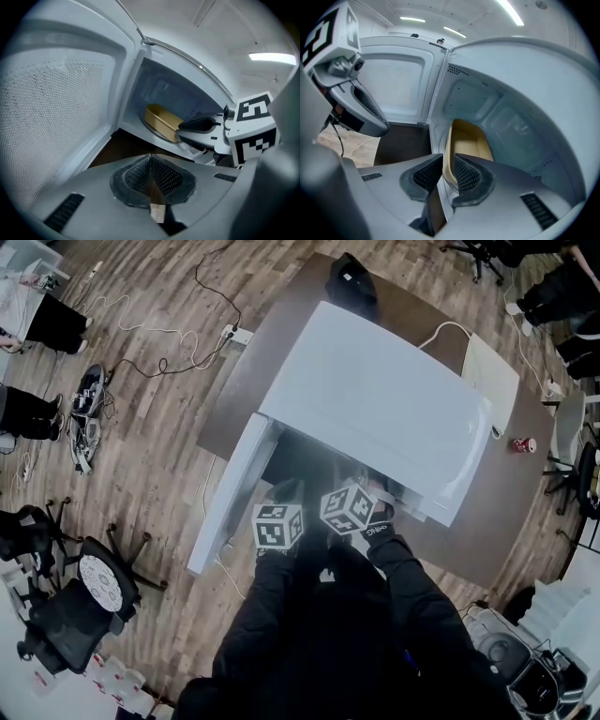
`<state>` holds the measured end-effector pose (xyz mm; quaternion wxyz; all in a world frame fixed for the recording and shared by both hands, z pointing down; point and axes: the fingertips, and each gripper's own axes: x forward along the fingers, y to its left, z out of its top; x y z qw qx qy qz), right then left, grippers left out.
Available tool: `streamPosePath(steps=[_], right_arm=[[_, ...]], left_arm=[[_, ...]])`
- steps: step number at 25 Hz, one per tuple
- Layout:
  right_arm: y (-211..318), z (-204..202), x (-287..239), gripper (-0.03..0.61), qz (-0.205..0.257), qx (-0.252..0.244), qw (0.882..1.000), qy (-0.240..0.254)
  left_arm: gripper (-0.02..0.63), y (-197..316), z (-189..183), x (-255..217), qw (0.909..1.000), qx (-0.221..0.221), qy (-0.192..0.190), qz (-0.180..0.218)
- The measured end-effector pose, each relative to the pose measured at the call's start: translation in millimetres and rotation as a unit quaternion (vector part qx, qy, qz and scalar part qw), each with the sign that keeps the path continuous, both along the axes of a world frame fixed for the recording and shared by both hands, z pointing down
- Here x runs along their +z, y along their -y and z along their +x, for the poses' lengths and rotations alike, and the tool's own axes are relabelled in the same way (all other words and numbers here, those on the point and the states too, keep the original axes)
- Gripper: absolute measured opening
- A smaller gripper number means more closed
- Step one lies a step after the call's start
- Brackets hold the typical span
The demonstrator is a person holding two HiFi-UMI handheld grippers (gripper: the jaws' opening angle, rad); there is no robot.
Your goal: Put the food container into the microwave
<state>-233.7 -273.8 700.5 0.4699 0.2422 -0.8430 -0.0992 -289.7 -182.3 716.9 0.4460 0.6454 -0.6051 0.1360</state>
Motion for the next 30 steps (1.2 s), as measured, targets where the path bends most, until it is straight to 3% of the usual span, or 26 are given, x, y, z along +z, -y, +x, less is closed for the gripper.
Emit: streamPosePath(steps=[8,16,30], right_arm=[[-32.6,13.5,-33.4,0.083,-0.029,0.033,0.997,0.065],[-73.1,55.6,-92.9,0.03,-0.056,0.087,0.982,0.157],[-117.1,155.8,-193.2,0.025,-0.017,0.148,0.955,0.256]], left_arm=[[0.034,-17.4,17.3,-16.5,0.9998,-0.001,0.009,0.016],[0.034,-32.0,54.8,-59.4,0.9983,0.01,0.018,0.054],[0.034,-52.9,137.2,-165.1,0.9858,0.05,0.034,0.156]])
